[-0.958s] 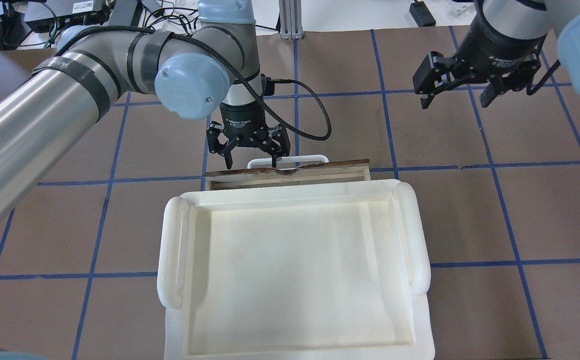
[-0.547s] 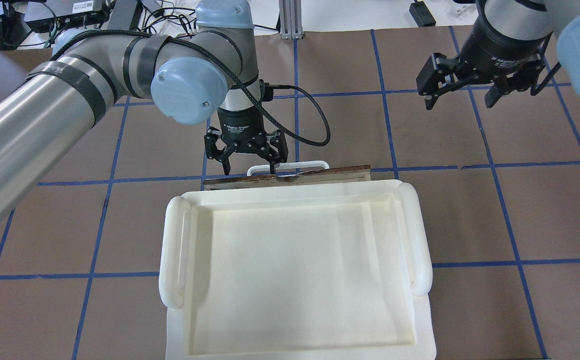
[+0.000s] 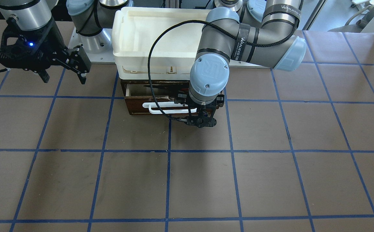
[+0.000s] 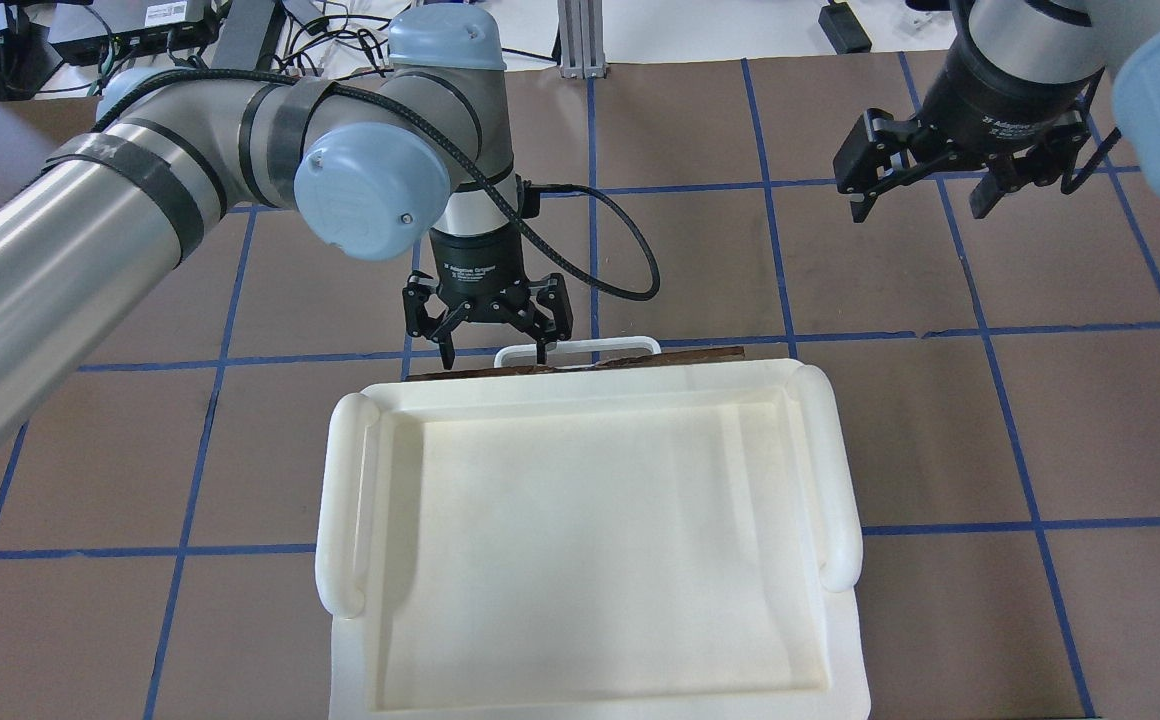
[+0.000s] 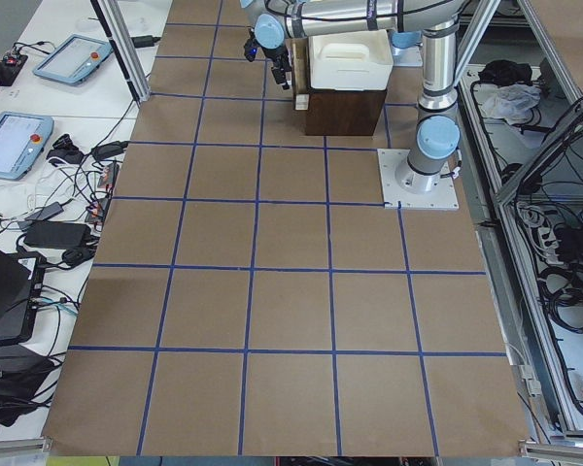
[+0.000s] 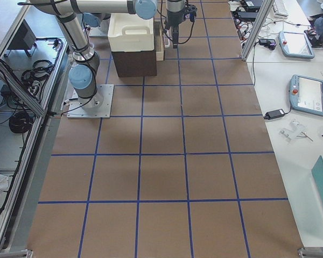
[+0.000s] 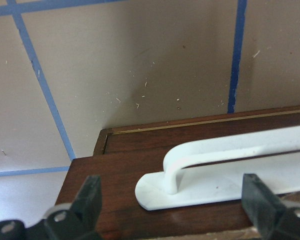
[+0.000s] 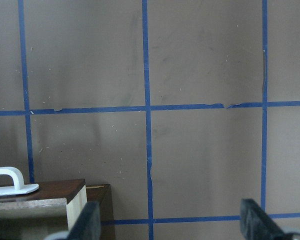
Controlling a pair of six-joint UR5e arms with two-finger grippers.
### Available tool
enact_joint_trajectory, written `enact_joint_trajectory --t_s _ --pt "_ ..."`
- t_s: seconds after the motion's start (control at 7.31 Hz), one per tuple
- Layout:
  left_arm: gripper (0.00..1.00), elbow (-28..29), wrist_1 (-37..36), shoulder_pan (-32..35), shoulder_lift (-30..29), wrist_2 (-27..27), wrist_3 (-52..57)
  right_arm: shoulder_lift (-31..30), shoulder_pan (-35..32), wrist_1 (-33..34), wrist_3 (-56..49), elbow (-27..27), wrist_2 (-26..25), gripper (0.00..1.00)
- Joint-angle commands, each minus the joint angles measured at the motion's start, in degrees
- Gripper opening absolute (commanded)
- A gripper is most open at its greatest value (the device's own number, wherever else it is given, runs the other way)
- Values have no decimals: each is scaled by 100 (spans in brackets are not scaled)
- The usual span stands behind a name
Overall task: Put scissors in drawer and close it
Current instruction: 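Push the drawer front with the left gripper toward the robot's far side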
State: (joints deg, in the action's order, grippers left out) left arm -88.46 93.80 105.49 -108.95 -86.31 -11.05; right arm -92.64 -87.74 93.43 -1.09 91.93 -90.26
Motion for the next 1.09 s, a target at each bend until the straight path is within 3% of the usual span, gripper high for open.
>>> enact_joint_trajectory --t_s 0.0,0.96 --pt "100 -83 25 7 66 8 -81 0 2 0 -5 1 0 100" --pt "100 -268 393 7 277 9 -231 -9 20 -9 -5 9 -61 100"
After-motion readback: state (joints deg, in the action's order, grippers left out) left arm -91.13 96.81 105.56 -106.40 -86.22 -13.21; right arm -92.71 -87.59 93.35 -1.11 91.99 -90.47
